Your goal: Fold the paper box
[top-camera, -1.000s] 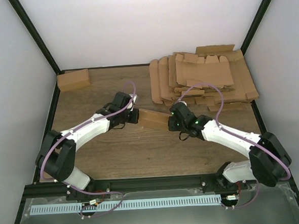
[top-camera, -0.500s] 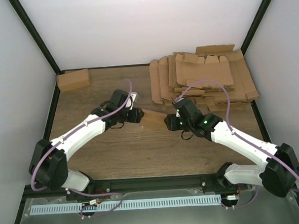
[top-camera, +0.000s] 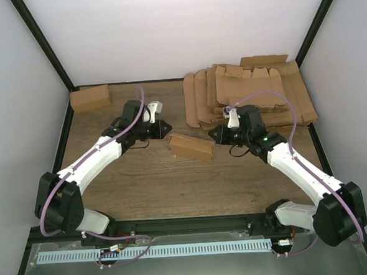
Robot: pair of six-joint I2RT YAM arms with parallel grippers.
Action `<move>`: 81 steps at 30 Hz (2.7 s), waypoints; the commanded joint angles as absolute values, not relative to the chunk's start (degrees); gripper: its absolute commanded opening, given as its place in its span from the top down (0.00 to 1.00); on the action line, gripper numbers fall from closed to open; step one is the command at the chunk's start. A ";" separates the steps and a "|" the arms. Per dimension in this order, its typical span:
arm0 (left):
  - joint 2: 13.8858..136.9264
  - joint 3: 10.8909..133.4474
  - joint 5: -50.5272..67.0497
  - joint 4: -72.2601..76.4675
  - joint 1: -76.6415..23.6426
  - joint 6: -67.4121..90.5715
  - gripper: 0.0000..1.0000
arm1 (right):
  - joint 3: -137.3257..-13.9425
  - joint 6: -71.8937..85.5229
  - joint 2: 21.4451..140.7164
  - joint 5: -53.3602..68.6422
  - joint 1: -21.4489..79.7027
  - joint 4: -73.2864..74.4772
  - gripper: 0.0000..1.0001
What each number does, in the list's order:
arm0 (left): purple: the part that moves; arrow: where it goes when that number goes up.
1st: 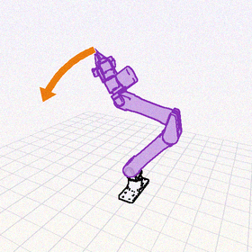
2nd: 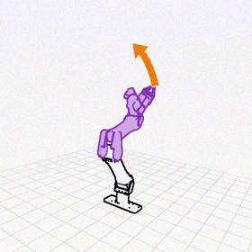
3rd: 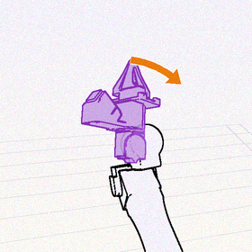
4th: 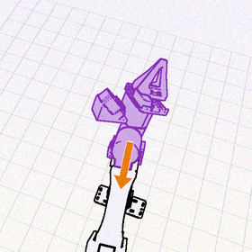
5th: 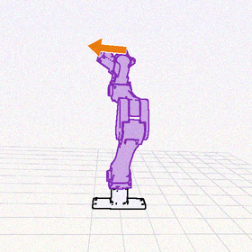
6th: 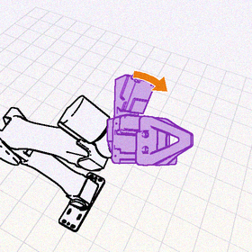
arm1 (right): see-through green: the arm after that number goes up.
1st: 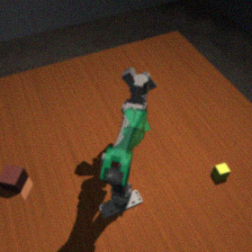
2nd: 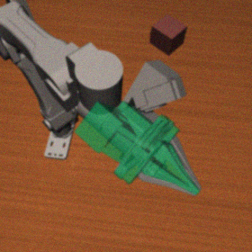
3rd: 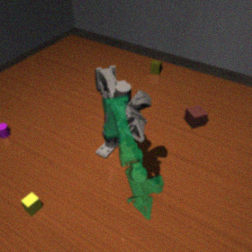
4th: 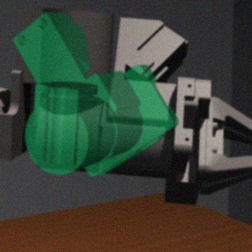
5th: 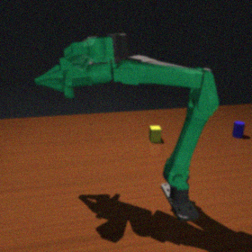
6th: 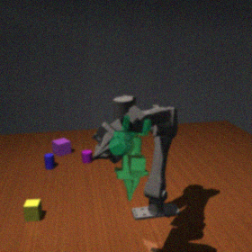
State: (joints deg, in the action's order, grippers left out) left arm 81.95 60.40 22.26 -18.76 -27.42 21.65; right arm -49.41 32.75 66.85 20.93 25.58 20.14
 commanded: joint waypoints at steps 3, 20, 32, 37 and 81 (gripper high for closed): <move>87.00 60.54 34.09 -8.29 -25.13 26.03 0.96 | -44.44 39.88 69.37 40.19 20.55 3.19 0.99; 94.30 47.91 35.99 1.28 -24.48 24.85 0.96 | -32.24 40.83 83.25 47.26 16.69 -11.89 0.99; 90.34 51.95 34.09 -4.41 -24.48 23.27 0.96 | -39.84 33.62 78.37 49.72 15.30 -3.82 0.99; 85.72 55.24 33.83 -5.52 -24.37 24.84 0.93 | -35.31 33.46 86.23 51.37 14.31 -10.11 0.99; 76.11 45.33 26.36 -20.33 -27.97 22.33 0.87 | -31.71 25.89 69.94 34.72 24.52 14.91 0.96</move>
